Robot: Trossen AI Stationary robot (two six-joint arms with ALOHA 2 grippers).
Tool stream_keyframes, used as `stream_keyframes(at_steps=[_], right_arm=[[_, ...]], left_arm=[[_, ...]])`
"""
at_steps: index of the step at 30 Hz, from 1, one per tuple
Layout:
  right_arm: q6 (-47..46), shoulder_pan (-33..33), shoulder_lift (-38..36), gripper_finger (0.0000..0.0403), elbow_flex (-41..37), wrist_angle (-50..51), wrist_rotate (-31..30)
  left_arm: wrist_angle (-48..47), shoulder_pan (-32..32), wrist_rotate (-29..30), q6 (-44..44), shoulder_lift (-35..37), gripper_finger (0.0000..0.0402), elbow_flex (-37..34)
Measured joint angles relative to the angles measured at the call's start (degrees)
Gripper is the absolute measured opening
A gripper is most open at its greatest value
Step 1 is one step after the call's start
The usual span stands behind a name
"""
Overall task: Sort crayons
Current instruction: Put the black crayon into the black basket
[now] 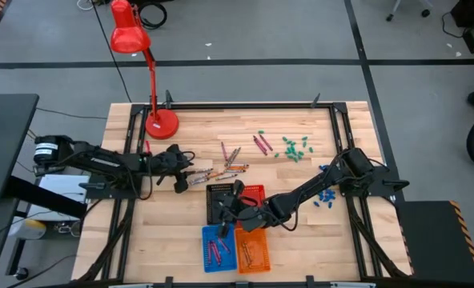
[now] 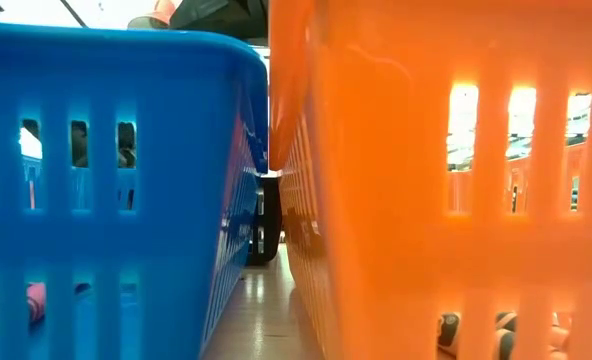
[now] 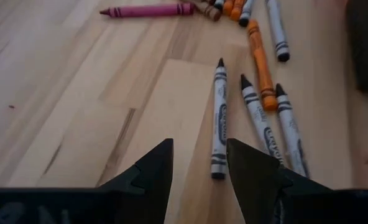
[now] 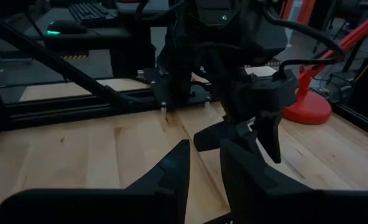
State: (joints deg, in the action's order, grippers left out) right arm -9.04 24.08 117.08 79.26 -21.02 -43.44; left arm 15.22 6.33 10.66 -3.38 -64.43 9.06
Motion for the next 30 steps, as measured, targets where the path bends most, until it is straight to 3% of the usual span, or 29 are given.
stream_keyframes(at_steps=[14, 19, 24, 30], right_arm=[[2.2, 0.5, 0.0, 0.0093, 0.0, 0.1, -0.1], [6.7, 2.0, 0.0, 0.0094, 0.0, -1.3, -6.6], [11.2, 3.3, 0.0, 0.0093, 0.0, -3.5, -12.6], [12.3, 3.8, 0.0, 0.0093, 0.0, -3.8, -14.3]], left_arm=[[4.3, 0.0, -1.4, -0.9, -7.6, 0.0162, 0.1], [4.1, 0.0, -1.4, -1.6, -8.3, 0.0160, 0.1], [3.7, 0.0, -1.8, -2.0, -8.3, 0.0133, 0.2], [3.3, 0.0, -2.0, -2.0, -8.3, 0.0081, 0.2]])
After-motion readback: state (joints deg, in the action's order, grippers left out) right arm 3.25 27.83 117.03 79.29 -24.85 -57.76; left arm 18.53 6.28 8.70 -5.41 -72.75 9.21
